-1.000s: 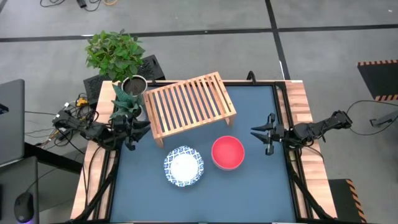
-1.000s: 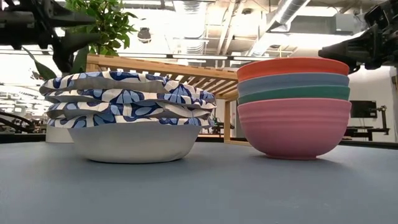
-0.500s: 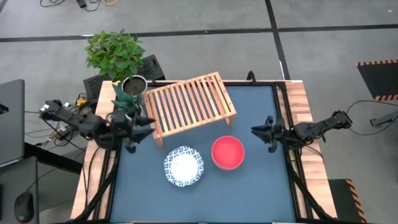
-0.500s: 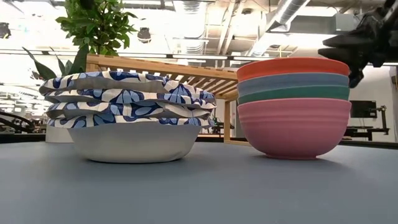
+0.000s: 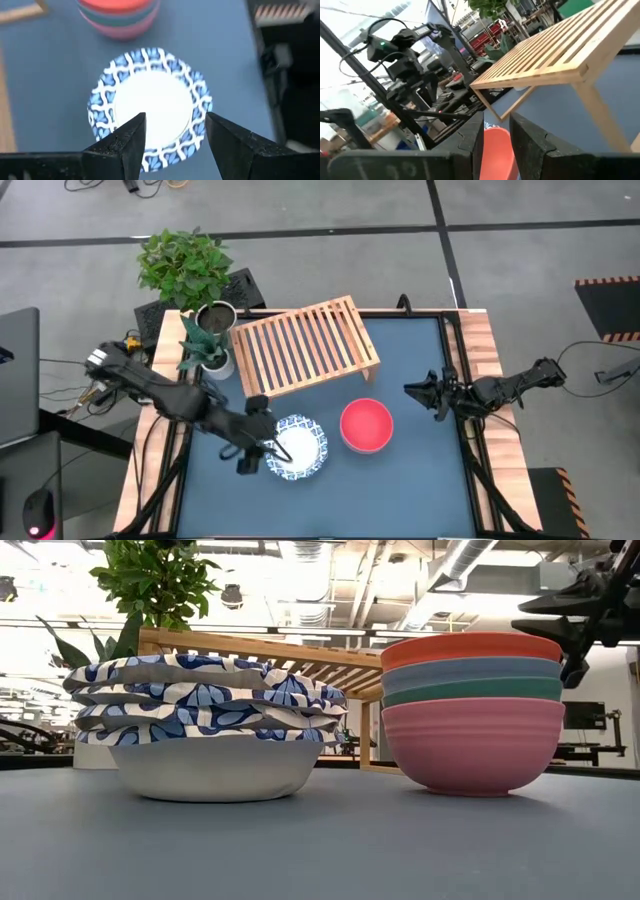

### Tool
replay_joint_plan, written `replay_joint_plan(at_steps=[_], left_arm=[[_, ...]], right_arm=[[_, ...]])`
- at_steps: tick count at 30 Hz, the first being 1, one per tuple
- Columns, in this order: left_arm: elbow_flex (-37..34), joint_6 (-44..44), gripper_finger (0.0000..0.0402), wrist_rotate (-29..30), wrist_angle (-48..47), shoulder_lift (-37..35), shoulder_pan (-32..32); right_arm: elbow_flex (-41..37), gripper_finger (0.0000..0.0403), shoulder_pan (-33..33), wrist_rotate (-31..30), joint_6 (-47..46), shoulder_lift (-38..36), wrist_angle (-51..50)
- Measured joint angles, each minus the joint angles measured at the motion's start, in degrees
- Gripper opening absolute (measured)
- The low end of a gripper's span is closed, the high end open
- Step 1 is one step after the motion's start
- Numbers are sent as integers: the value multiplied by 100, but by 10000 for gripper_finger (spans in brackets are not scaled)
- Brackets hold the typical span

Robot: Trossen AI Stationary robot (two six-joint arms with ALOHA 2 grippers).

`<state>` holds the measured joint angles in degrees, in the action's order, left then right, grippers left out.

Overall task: Place and stack bowls onto a shelf
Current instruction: Put the blue patterned bowl on the shelf

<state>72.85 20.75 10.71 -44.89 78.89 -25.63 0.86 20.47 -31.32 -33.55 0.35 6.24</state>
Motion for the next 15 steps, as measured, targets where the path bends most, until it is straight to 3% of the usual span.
replay_joint_plan(at_steps=[7, 15], left_arm=[[287, -56, 188, -693, -165, 1013, -184], [296, 257, 188, -859, -112, 1065, -231]], right_arm=[[75, 118, 155, 20, 1409, 6, 5], [1199, 118, 291, 23, 2860, 661, -345]])
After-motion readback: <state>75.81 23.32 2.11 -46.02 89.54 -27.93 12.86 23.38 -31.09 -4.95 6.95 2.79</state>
